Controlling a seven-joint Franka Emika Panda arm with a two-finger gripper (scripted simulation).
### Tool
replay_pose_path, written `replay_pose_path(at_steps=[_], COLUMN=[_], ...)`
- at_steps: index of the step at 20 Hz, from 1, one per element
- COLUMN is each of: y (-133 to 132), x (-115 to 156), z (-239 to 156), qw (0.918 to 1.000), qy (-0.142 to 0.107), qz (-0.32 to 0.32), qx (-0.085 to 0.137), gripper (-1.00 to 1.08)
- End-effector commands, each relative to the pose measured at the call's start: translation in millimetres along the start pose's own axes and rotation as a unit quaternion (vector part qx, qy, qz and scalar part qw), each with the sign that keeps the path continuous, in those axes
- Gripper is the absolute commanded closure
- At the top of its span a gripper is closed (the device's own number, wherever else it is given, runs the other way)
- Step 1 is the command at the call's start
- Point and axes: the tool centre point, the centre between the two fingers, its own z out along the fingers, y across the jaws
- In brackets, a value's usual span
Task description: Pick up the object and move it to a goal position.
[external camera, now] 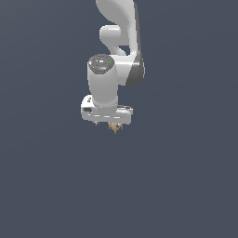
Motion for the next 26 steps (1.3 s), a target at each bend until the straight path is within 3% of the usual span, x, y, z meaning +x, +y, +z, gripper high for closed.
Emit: replay_pose_path(at_steps=[1,7,12,26], y=[-2,-7,-12,-20], x=[-4,-17,-32,-75], z=[4,19,35,71], qw=[0.9999,0.9972,0.9902,0.9535], qy=[0.001,0.003,0.005,0.011], qz=[0.016,0.075,0.139,0.301], qx=[0.001,0.004,0.007,0.012], gripper=[-0.92,-0.92,-0.92,-0.92])
